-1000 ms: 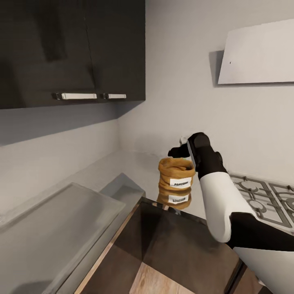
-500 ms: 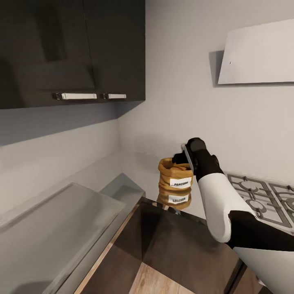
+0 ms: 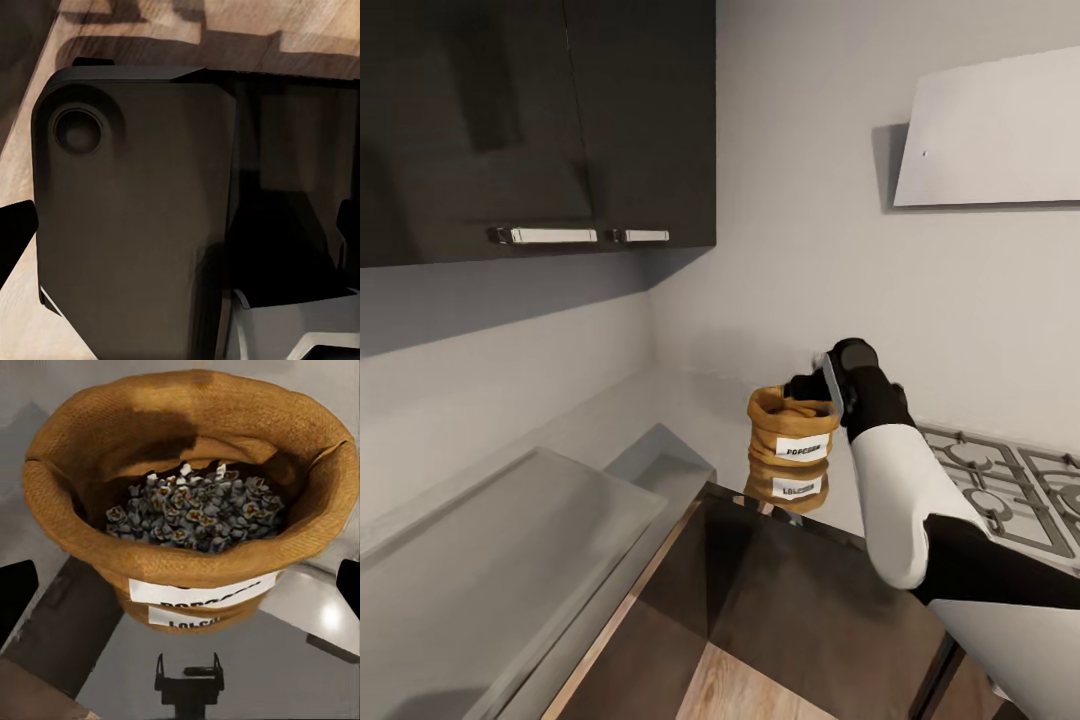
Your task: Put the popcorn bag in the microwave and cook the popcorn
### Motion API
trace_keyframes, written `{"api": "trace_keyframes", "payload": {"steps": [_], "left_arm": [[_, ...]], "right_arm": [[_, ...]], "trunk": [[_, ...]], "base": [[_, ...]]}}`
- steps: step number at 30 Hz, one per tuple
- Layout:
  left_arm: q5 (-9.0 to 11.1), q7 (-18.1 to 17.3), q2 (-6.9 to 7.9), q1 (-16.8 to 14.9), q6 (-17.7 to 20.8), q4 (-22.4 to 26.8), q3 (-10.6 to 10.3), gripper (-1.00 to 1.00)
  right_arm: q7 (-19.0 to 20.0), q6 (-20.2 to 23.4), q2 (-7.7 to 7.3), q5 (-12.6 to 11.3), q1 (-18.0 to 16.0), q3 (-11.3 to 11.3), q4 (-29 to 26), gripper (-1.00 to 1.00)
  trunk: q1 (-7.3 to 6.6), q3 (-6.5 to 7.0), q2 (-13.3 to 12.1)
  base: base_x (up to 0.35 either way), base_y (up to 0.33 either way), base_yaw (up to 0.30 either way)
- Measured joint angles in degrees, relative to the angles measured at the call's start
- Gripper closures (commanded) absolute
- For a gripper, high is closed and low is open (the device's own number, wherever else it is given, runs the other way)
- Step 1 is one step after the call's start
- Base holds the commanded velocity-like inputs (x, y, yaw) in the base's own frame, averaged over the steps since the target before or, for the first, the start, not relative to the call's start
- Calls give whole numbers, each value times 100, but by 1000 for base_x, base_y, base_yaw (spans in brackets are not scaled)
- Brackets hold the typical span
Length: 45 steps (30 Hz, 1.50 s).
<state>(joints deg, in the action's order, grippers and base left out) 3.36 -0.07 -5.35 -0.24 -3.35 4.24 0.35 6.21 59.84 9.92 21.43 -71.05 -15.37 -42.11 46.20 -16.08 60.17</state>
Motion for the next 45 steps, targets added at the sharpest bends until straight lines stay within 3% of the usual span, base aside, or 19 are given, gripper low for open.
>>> {"api": "trace_keyframes", "payload": {"steps": [1, 4, 15, 23, 25, 28, 45], "left_arm": [[0, 1, 0, 0, 0, 0, 0, -100], [0, 3, -6, 0, 0, 0, 3, -100], [-2, 0, 0, 0, 0, 0, 0, -100], [-2, 0, 0, 0, 0, 0, 0, -100], [-2, -1, -3, 0, 0, 0, 0, -100], [-2, -1, -7, 0, 0, 0, 0, -100], [-2, 0, -2, 0, 0, 0, -8, -100]], "right_arm": [[-76, 0, 0, 13, 0, -162, 1, -100], [-437, 1, 0, 65, 0, -312, 32, -100], [-745, 3, 1, 111, 0, -352, 46, -100], [-791, 3, -1, 64, 1, -352, 455, -100], [-771, 4, -154, 81, 0, -350, 571, -100], [-717, 3, -209, 92, 0, -343, 592, -100], [-698, 3, -226, 94, 0, -340, 582, -100]], "trunk": [[0, 0, 0], [0, 0, 0], [-2, 0, 0], [0, 0, 0], [0, 0, 0], [0, 0, 0], [0, 0, 0]], "base": [[0, 0, 0], [0, 0, 0], [204, 0, 0], [16, 0, 0], [0, 0, 0], [2, 0, 0], [109, -73, 0]]}}
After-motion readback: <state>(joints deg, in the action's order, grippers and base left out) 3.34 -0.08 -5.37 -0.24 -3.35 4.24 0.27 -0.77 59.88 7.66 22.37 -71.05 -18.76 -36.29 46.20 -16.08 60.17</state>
